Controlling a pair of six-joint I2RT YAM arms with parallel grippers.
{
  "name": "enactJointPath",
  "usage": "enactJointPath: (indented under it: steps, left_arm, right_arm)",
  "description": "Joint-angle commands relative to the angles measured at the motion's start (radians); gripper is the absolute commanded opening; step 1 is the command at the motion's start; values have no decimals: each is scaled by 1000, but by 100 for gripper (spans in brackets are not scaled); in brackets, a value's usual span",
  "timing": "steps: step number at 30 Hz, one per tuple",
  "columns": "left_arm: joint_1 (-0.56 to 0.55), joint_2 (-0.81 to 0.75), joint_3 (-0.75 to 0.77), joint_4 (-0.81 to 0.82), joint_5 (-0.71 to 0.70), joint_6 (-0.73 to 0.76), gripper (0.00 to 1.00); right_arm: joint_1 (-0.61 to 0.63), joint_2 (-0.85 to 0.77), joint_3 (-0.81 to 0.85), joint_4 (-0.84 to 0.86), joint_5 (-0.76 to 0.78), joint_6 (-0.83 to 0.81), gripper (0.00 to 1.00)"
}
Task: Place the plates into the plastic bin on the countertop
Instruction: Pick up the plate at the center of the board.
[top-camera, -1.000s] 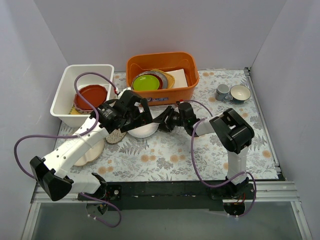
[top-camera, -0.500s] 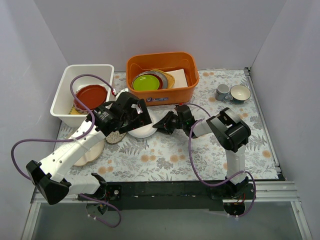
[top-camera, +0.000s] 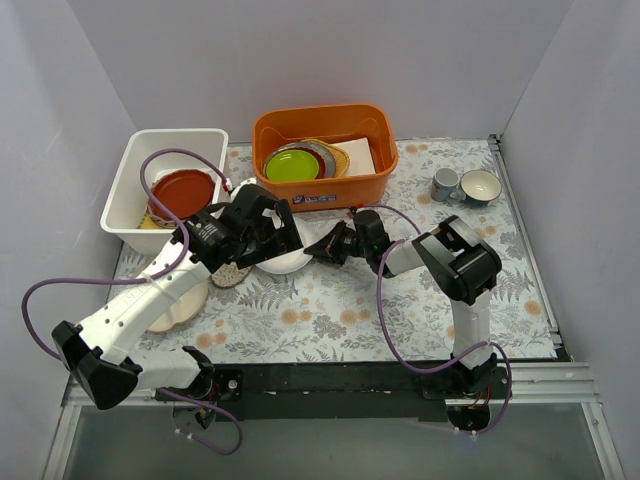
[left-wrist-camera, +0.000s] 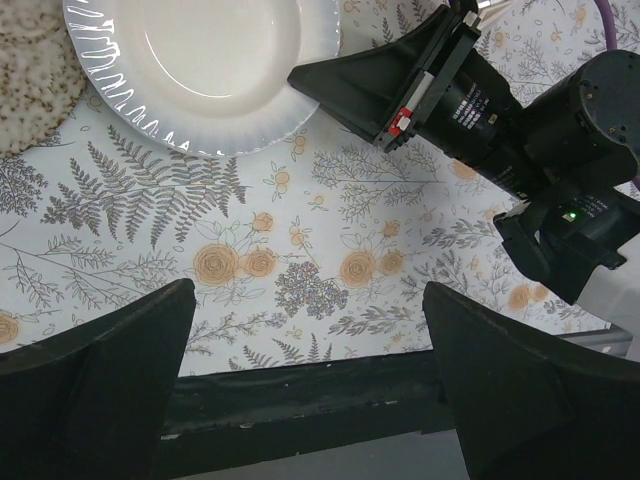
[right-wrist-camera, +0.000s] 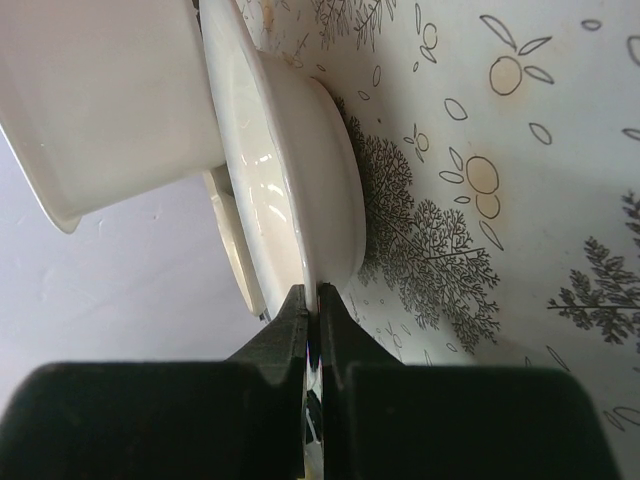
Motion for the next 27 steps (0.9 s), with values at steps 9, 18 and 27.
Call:
enactJointPath:
  steps: [9,18,27]
  left_arm:
    - [-4,-36,8,7,2,-3,98]
    - [-4,-39,-9,30,25,-14,98]
    - [-4,-51,-40,59,47,-33,98]
  right_arm:
    - [-13,-107,-32,-87,-42,-95,1]
    - [-42,-234,-84,-125,-74,-127,1]
    - [-74,-387,-111,-186,-111,-166,1]
